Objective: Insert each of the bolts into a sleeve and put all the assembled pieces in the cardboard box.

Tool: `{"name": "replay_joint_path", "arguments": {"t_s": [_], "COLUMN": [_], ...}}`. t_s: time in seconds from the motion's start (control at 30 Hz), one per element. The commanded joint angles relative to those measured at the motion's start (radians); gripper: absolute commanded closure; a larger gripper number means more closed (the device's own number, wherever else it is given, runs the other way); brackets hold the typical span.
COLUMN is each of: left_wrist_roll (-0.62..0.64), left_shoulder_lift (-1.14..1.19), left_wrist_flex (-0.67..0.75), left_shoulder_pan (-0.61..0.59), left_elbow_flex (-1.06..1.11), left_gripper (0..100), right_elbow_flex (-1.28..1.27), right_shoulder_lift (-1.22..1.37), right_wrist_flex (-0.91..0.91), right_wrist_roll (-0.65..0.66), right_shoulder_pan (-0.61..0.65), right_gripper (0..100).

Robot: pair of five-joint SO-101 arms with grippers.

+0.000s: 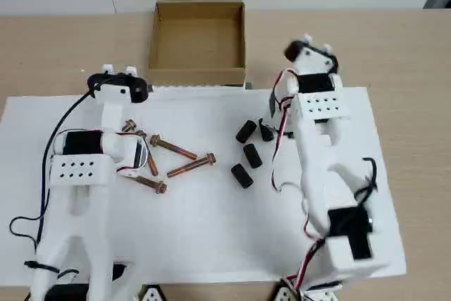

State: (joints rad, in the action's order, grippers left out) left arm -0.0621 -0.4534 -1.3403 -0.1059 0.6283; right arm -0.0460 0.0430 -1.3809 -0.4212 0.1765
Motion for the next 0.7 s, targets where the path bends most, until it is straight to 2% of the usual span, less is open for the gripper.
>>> {"name": "replay_joint_path", "arguments": {"t_s": [0.0, 0.17, 0.33, 0.5, 0.67], "left_wrist_roll": [-0.003, -0.006, -0.049, -0.192, -0.316], "left_shoulder_lift": [-0.003, 0.02, 0.218, 0.41, 0.512], "left_wrist_flex": [-0.066, -0.121, -0.232, -0.327, -0.334], "left_shoulder_pan": [-0.002, -0.002, 0.008, 0.094, 0.212], "left_elbow_flex": [-0.105, -0.237, -0.44, -0.61, -0.68], "left_gripper": [87, 87, 87, 87, 92], "right_elbow_flex": [0.055, 0.054, 0.052, 0.051, 0.051], "right_shoulder_lift": [-0.125, -0.151, -0.15, -0.15, -0.15], "right_wrist_flex": [-0.064, -0.18, -0.265, -0.272, -0.268], "right_wrist_roll": [0.098, 0.215, 0.362, 0.534, 0.69], "right_shoulder_pan": [0.001, -0.025, -0.102, -0.171, -0.185], "right_gripper": [99.5, 99.5, 99.5, 99.4, 99.1]}}
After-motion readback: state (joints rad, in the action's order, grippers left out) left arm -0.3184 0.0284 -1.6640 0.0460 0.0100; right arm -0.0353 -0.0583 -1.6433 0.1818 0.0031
